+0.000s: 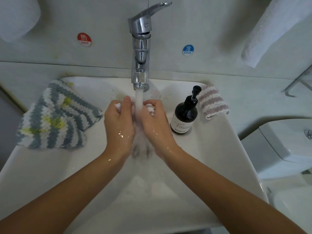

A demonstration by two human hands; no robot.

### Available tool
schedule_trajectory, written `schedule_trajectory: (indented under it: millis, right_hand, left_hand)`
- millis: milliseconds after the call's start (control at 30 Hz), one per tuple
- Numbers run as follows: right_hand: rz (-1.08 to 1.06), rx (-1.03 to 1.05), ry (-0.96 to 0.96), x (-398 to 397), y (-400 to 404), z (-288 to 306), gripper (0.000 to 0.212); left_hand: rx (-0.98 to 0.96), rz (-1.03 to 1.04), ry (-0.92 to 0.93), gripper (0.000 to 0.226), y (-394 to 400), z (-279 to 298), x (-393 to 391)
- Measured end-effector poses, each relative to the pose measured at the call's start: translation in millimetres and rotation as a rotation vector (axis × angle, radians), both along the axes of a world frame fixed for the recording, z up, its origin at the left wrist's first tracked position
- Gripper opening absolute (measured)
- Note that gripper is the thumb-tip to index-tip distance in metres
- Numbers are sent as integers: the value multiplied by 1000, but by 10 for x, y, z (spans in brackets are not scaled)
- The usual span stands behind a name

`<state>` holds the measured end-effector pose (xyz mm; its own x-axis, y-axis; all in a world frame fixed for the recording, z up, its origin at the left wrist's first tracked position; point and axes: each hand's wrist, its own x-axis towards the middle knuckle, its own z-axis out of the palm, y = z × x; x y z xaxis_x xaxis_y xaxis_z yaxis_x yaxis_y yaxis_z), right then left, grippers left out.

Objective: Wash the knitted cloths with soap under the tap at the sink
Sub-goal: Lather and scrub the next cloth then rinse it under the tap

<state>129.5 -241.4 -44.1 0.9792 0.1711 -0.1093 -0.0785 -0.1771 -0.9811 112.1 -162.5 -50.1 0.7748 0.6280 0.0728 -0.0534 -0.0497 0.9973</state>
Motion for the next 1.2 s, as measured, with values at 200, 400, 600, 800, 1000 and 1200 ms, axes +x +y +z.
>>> schedule_trajectory:
  millis: [200,400,600,800,1000,1200]
  right_hand:
    - [34,-35,54,12,10,40,21]
    - [23,78,-95,23,-45,63,17]
    - [10,216,45,57,-117,147,43]
    - [-8,186,104,73,-127,163,9]
    - [7,-42,5,18,-20,57,19]
    - [108,-392,-348,58,19,20,25]
  left_hand:
    - [-18,41,19,14,89,8,58]
    - [-19,23,73,39,168,33,94]
    - [-81,-143,144,28,79,51,35]
    - [36,-133,152,10,-11,43,-31]
    - [-27,-46,24,25,-19,35,-47]
    - [-108,-89,86,31,-32,41,-52]
